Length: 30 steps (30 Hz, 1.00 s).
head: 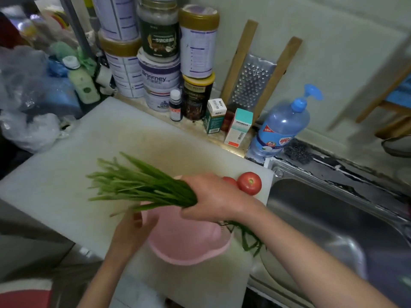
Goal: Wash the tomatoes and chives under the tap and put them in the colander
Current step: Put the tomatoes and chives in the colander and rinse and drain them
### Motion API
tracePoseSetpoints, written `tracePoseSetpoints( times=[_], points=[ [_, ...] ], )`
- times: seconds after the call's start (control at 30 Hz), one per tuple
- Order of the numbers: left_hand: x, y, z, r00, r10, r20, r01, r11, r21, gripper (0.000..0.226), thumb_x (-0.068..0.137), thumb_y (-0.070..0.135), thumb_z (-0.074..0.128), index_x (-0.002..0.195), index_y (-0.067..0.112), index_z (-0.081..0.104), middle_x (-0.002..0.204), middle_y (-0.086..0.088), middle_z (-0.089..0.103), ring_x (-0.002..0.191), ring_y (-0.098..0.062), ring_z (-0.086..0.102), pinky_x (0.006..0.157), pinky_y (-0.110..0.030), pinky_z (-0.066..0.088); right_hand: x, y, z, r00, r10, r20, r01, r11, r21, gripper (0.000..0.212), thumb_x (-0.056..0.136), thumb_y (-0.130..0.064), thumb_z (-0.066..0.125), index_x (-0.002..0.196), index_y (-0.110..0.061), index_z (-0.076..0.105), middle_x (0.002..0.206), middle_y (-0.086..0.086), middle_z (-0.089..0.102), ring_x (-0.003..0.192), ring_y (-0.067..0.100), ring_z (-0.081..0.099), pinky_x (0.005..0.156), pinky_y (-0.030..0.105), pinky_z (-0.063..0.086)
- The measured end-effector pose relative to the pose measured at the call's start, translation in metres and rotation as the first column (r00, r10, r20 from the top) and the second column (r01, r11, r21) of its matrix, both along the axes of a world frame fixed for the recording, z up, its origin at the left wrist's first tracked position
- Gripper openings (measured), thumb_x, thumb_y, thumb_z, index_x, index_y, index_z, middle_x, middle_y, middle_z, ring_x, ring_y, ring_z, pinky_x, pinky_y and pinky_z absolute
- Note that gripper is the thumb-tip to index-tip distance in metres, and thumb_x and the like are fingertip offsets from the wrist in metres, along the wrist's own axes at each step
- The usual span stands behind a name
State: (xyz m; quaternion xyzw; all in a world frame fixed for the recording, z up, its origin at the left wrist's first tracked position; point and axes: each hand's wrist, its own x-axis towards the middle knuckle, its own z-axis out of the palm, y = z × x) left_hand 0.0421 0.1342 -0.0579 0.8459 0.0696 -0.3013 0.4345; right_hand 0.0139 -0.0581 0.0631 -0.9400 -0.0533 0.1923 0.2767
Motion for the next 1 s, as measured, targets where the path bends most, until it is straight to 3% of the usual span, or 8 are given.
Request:
tracePoseSetpoints(
  times=[0.1, 0.2, 0.27, 0.43, 0.57, 0.63, 0.8, 1.0],
  points=[
    [-0.002, 0.0, -0.008, 0.993, -0.107, -0.045, 0.108, 0.994, 0.02, 0.063, 0.084, 0.031, 0.068, 0.138, 0.009, 0.044, 0.132, -0.013, 0.056, 0.12, -0.031, 0.054, 0.093, -0.039, 0.045, 0.018, 0.028, -0.027, 1.0, 0.018, 0.005, -0.018, 1.0, -0.007, 0.012, 0.072, -0.029, 0.064, 0.075, -0.025, 0.053, 0.066, -0.001, 0.055, 0.059, 0.017, 0.055, 0.05, 0.036, 0.047],
    [-0.002, 0.0, -0.008, 0.986, -0.152, -0.072, 0.149, 0.988, -0.05, 0.049, 0.077, 0.024, 0.071, 0.122, 0.013, 0.054, 0.119, -0.01, 0.061, 0.115, -0.028, 0.056, 0.088, -0.037, 0.045, 0.021, 0.047, -0.048, 0.999, -0.017, -0.048, 0.021, 0.998, 0.065, 0.032, 0.077, -0.024, 0.067, 0.067, -0.031, 0.038, 0.062, -0.006, 0.048, 0.056, 0.013, 0.05, 0.048, 0.027, 0.038],
    [-0.001, 0.008, -0.005, 0.974, -0.153, -0.164, 0.125, 0.977, -0.172, 0.044, 0.069, 0.019, 0.073, 0.11, 0.019, 0.057, 0.112, -0.005, 0.063, 0.11, -0.024, 0.058, 0.09, -0.036, 0.044, 0.018, 0.056, -0.06, 1.0, 0.005, -0.026, -0.004, 0.999, 0.048, 0.026, 0.079, -0.027, 0.068, 0.074, -0.026, 0.042, 0.069, -0.002, 0.054, 0.062, 0.017, 0.054, 0.05, 0.029, 0.043],
    [-0.003, 0.032, -0.011, 0.939, -0.211, -0.272, 0.028, 0.835, -0.55, 0.089, 0.037, 0.052, 0.091, 0.117, 0.02, 0.064, 0.119, 0.004, 0.069, 0.115, -0.011, 0.06, 0.097, -0.028, 0.042, 0.003, 0.061, -0.094, 0.994, -0.107, -0.001, 0.107, 0.987, 0.118, 0.018, 0.082, -0.026, 0.063, 0.092, -0.014, 0.055, 0.087, 0.007, 0.064, 0.074, 0.026, 0.059, 0.063, 0.038, 0.052],
    [-0.005, 0.016, -0.007, 0.979, 0.032, -0.203, -0.149, 0.791, -0.593, 0.094, 0.046, 0.057, 0.087, 0.13, 0.034, 0.052, 0.131, 0.003, 0.06, 0.122, -0.012, 0.054, 0.106, -0.035, 0.038, -0.003, 0.061, -0.104, 0.985, -0.16, 0.064, 0.15, 0.979, 0.142, 0.018, 0.082, -0.025, 0.06, 0.097, -0.016, 0.055, 0.095, 0.007, 0.064, 0.082, 0.026, 0.059, 0.071, 0.044, 0.052],
    [-0.005, 0.001, -0.001, 0.97, 0.185, -0.156, -0.241, 0.793, -0.56, 0.081, 0.068, 0.036, 0.08, 0.139, 0.025, 0.043, 0.132, 0.001, 0.057, 0.122, -0.015, 0.052, 0.105, -0.033, 0.037, -0.005, 0.059, -0.105, 0.984, -0.168, 0.066, 0.156, 0.975, 0.16, 0.029, 0.083, -0.028, 0.061, 0.11, -0.017, 0.055, 0.107, 0.006, 0.062, 0.093, 0.024, 0.057, 0.08, 0.04, 0.051],
    [-0.009, -0.025, 0.013, 0.921, 0.39, -0.016, -0.341, 0.785, -0.518, 0.047, 0.084, 0.006, 0.067, 0.129, 0.012, 0.056, 0.12, -0.006, 0.063, 0.109, -0.019, 0.059, 0.096, -0.031, 0.044, -0.033, 0.034, -0.097, 0.976, -0.082, 0.199, 0.107, 0.987, -0.117, 0.081, 0.078, -0.053, 0.062, 0.142, -0.016, 0.03, 0.141, 0.006, 0.04, 0.127, 0.027, 0.036, 0.111, 0.043, 0.027],
    [-0.013, -0.04, 0.02, 0.916, 0.386, 0.106, -0.283, 0.811, -0.512, 0.042, 0.083, 0.006, 0.068, 0.121, 0.021, 0.055, 0.105, 0.015, 0.06, 0.095, 0.001, 0.057, 0.084, -0.013, 0.043, -0.095, -0.014, -0.1, 0.978, -0.117, 0.17, 0.168, 0.932, -0.323, 0.091, 0.078, -0.069, 0.048, 0.146, -0.012, 0.032, 0.144, 0.007, 0.046, 0.138, 0.022, 0.034, 0.116, 0.038, -0.002]
  ],
)
